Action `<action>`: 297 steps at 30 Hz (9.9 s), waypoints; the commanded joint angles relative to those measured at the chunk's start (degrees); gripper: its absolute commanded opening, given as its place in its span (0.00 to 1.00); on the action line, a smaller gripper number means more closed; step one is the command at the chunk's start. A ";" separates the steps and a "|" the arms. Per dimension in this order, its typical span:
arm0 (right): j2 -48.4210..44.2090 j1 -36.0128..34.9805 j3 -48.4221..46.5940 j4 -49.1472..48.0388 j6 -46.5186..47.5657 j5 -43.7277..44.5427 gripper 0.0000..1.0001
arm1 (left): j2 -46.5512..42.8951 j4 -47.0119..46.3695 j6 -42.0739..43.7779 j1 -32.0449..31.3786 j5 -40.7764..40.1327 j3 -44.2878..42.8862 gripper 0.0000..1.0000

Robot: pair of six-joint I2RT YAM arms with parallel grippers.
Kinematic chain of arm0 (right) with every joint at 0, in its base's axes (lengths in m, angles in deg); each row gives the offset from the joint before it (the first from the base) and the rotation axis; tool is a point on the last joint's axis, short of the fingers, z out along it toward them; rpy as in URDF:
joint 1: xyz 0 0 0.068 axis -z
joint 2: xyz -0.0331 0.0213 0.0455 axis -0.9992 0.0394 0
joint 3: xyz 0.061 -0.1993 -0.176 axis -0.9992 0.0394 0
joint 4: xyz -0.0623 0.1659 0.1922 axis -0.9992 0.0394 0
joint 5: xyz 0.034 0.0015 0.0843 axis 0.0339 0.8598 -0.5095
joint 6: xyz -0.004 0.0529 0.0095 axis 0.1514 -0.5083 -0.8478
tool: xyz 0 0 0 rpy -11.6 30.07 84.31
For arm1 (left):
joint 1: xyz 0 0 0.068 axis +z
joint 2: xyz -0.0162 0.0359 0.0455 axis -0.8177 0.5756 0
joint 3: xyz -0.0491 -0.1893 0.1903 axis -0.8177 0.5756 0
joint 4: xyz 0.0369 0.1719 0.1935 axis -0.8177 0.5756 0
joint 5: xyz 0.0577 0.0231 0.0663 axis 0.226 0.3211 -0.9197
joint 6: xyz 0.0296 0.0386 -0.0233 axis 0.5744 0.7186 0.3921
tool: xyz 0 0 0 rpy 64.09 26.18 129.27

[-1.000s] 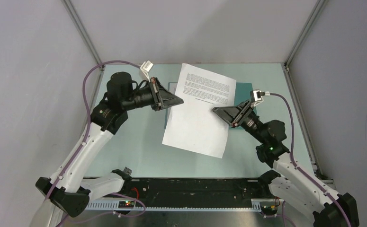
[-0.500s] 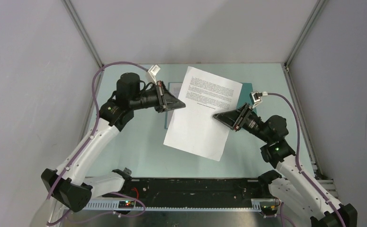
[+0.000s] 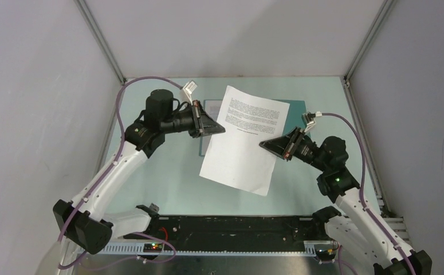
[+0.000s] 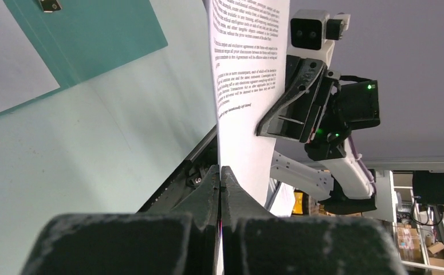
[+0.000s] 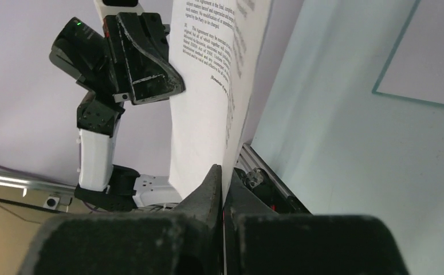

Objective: Put the files into the folder

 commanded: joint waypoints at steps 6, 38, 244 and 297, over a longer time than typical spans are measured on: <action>1.16 -0.36 -18.48 36.42 18.60 22.13 0.00 | 1.22 0.68 4.49 -1.10 -14.07 1.33 0.66; 2.37 -0.27 -36.43 66.49 32.86 57.69 0.00 | 75.18 3.28 5.41 -18.49 -57.68 -60.84 0.43; 27.10 -1.82 -0.93 30.05 1.23 46.65 0.00 | 31.09 -1.24 2.97 -6.40 -32.50 17.01 0.00; 12.77 -18.67 5.58 40.56 9.89 58.11 0.00 | 32.69 -1.25 2.80 -6.39 -32.38 16.63 0.00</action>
